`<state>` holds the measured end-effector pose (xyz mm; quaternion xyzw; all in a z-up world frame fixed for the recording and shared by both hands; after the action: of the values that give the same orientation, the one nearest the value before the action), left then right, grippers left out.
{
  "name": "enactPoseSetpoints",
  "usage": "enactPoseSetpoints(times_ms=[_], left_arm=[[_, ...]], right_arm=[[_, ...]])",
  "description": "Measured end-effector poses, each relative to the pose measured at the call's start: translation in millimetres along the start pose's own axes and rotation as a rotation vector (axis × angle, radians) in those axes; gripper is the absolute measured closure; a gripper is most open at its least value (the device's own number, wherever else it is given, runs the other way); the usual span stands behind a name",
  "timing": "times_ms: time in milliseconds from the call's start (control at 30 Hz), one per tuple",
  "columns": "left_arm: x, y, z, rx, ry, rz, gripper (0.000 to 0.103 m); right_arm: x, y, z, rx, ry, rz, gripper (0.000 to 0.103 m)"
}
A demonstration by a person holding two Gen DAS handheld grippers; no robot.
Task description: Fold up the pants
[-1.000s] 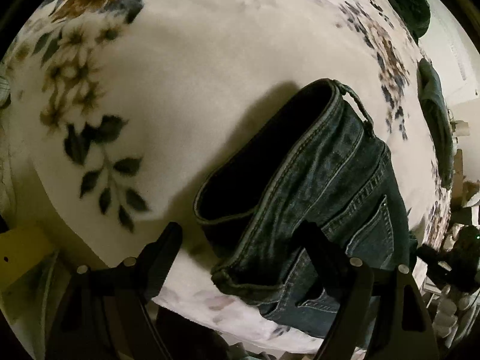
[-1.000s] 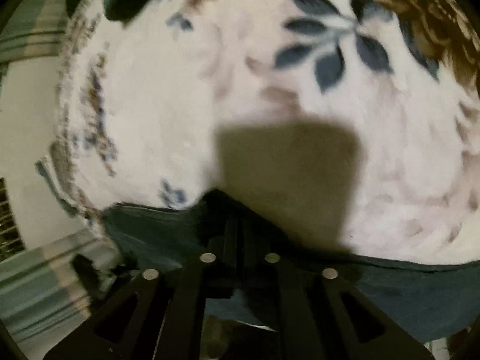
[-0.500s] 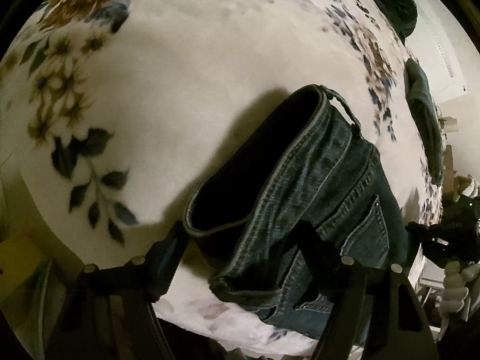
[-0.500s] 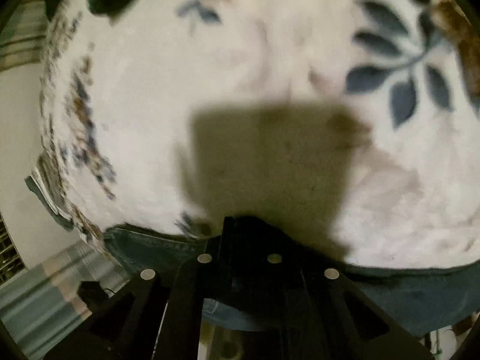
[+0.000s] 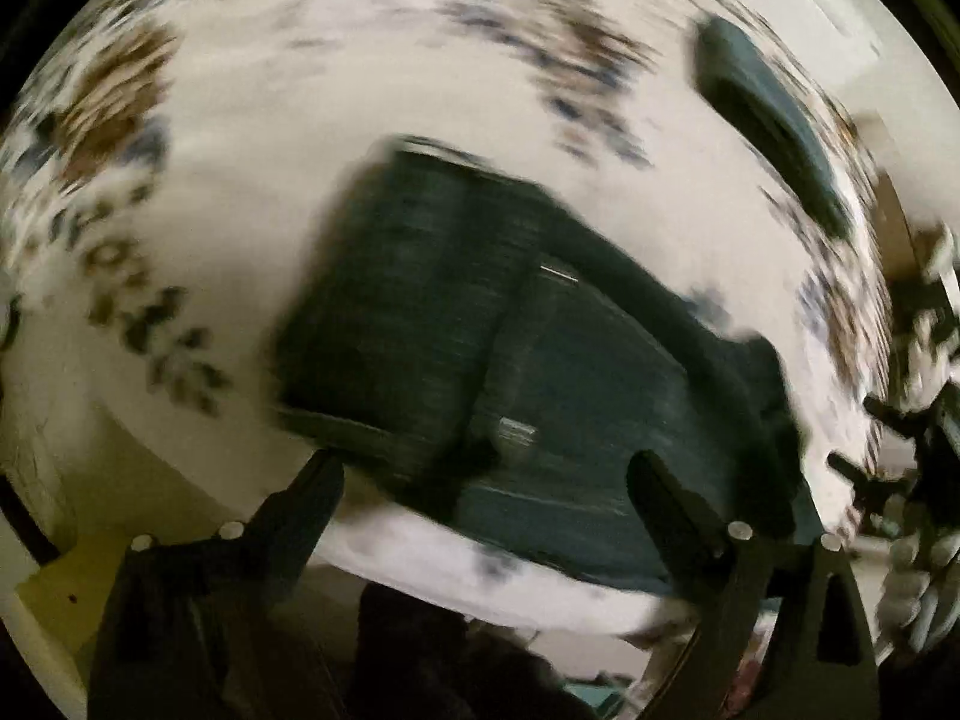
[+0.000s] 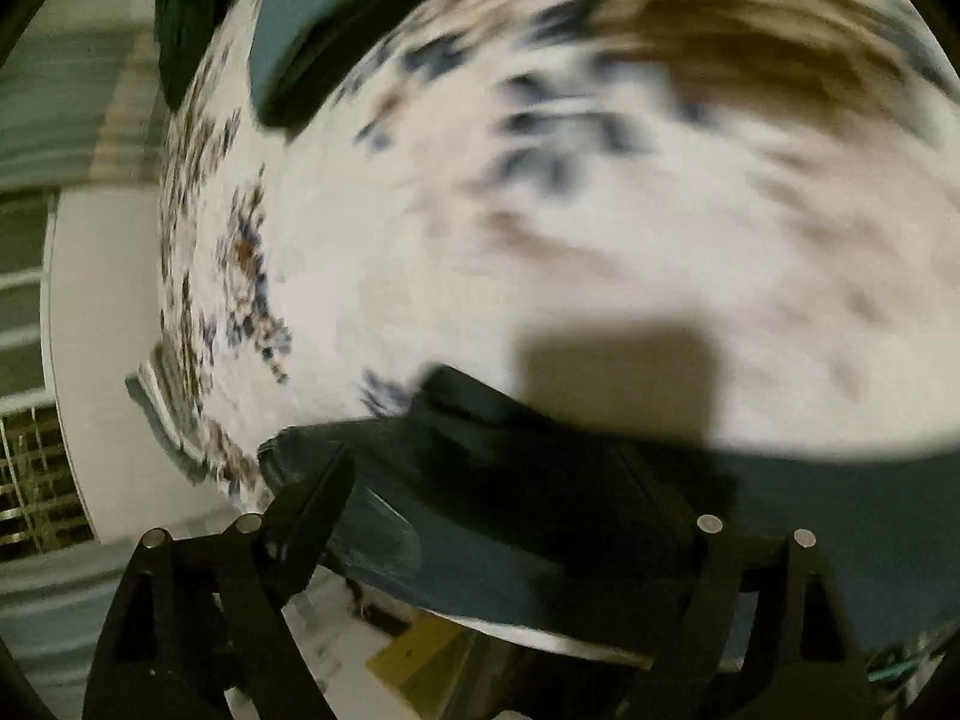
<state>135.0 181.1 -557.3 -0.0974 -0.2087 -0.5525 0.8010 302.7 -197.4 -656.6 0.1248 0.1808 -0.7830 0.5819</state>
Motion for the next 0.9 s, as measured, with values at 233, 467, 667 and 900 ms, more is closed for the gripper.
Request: enactPoseSetpoints(times_ms=[233,467,667,900], left_arm=[[132,-46,-65,-0.111,-0.060,-0.165,0.006],[230,-103,-161,-0.232,-0.044,-0.288,0.006],[244,-114,-195,-0.186,0.107,-0.380,0.000],[245,-115,-202,-0.167,0.203,-0.404,0.000]], right_arm=[[206,-86,96,0.215,-0.087,-0.402,0.016],[449,-141,191,0.427,-0.081,-0.792,0.017],[550,-136,182,0.453,0.106,-0.847,0.018],[555,-128,178,0.615,0.308,-0.825,0.034]])
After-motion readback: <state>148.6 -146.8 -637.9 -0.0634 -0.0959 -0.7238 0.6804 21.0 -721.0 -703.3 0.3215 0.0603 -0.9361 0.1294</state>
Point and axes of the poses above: each gripper's, at about its wrist camera, not at the fingertips, and z roughly against the way its jaws point, x to its right, y to its top, the point moved 6 cm from there along -z, roughly the way its jaws point, and after that the axes turned 8 degrees about -y, right-handed, at the moved point
